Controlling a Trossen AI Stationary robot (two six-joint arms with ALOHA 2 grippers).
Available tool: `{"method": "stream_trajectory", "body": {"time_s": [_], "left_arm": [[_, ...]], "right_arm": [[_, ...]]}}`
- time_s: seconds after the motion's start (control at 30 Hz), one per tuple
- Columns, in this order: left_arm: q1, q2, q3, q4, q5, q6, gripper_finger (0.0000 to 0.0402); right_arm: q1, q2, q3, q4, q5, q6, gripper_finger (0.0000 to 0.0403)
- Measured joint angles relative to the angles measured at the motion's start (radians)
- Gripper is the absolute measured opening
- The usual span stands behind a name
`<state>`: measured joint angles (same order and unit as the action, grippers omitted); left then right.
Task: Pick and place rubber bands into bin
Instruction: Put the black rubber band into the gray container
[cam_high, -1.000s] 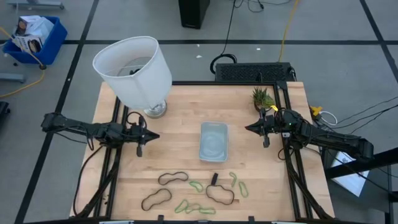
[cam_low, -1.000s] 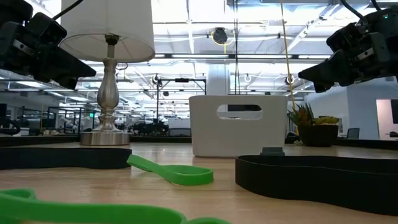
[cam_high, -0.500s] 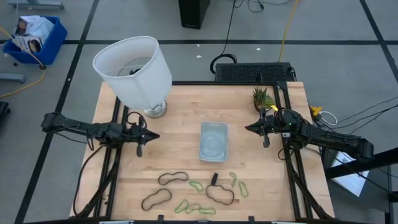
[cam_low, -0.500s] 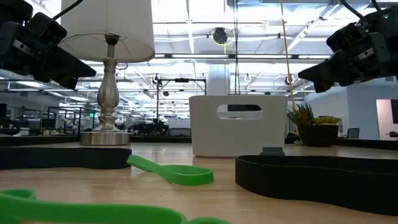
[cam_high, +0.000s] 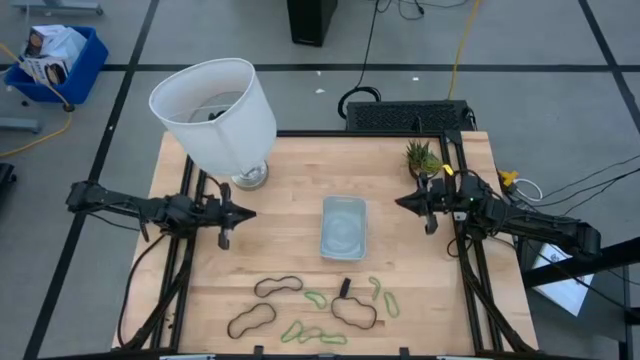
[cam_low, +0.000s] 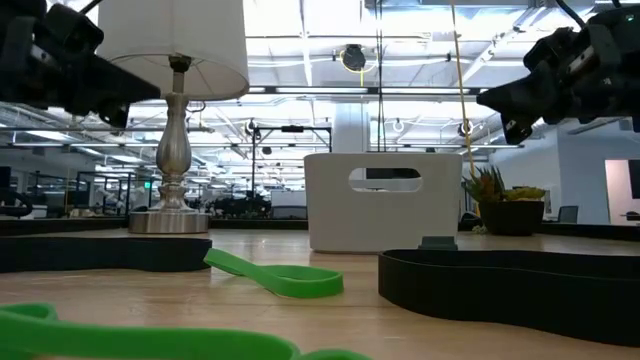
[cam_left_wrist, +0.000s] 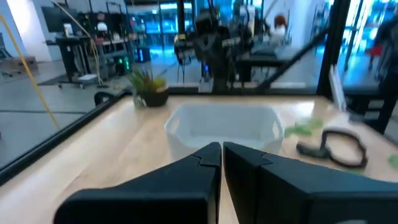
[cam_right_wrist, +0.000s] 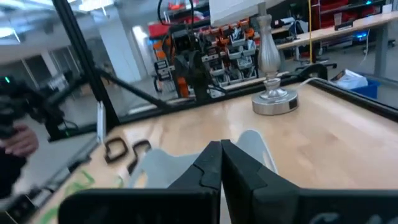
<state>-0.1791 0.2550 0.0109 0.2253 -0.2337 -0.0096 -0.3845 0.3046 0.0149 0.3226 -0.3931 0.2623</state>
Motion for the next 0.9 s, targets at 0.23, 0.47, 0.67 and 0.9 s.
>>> {"method": "stream_trajectory", "body": {"time_s": [0.23, 0.47, 0.67, 0.9], "left_arm": [[0.000, 0.000, 0.000, 0.120, -0.002, -0.051, 0.0026], [0.000, 0.000, 0.000, 0.115, 0.013, -0.058, 0.0026], [0.000, 0.000, 0.000, 0.106, 0.037, -0.012, 0.0026], [0.000, 0.000, 0.000, 0.130, -0.005, 0.018, 0.0026]], "right_arm": [[0.000, 0.000, 0.000, 0.003, 0.000, 0.010, 0.0000], [0.044, 0.008, 0.007, 0.014, -0.065, -0.052, 0.0002], [0.315, 0.066, 0.060, 0.034, -0.013, -0.028, 0.0021], [0.806, 0.276, 0.075, 0.224, 0.437, -0.072, 0.0038]]}}
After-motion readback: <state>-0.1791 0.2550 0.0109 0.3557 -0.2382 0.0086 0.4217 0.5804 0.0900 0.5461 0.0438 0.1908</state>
